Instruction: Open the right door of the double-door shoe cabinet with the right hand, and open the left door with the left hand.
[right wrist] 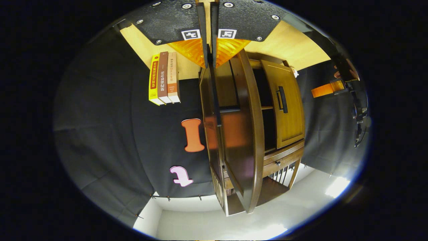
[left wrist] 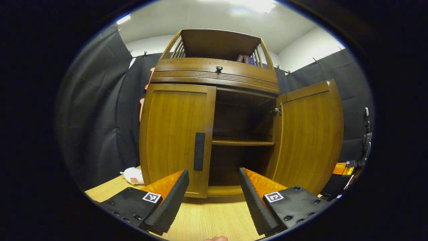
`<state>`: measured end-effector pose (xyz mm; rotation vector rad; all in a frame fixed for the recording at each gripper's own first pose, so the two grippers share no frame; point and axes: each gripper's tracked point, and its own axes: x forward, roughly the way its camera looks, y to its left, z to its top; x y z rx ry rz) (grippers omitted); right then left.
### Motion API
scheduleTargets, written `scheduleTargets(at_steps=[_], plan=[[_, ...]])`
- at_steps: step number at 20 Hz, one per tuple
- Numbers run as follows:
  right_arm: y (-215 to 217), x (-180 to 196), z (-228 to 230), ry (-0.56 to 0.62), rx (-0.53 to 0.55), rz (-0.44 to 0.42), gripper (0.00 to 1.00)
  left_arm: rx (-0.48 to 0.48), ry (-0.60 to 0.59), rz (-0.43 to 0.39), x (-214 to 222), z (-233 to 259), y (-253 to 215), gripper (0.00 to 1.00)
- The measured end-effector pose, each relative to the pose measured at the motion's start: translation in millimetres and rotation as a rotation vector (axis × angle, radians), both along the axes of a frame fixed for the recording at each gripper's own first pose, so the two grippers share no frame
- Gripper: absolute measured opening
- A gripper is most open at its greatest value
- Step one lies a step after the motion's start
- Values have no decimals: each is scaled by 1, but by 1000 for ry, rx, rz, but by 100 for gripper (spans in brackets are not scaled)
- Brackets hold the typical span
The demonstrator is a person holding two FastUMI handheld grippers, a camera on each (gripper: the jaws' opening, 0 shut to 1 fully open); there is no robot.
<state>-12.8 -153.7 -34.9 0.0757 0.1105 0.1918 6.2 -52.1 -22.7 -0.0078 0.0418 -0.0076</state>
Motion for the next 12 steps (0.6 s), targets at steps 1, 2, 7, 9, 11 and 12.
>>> scheduleTargets(at_steps=[1, 2, 7, 9, 11, 12], plan=[[-3, -10, -5, 14, -25, -13, 5, -1, 5, -2, 0, -2, 0, 94], [-3, -17, -8, 26, -29, -24, 6, -3, 11, -7, 1, -2, -1, 94], [2, -50, 14, 11, -74, -118, 5, -16, 34, -30, 4, -7, -7, 94], [24, -60, 31, -17, -64, -100, 5, -15, 34, -34, 5, -7, -8, 94], [48, -64, 44, -38, -68, -69, 5, -20, 32, -35, 6, -6, -8, 94], [58, -62, 48, -51, -76, -50, 5, -25, 34, -33, 6, -6, -7, 96]])
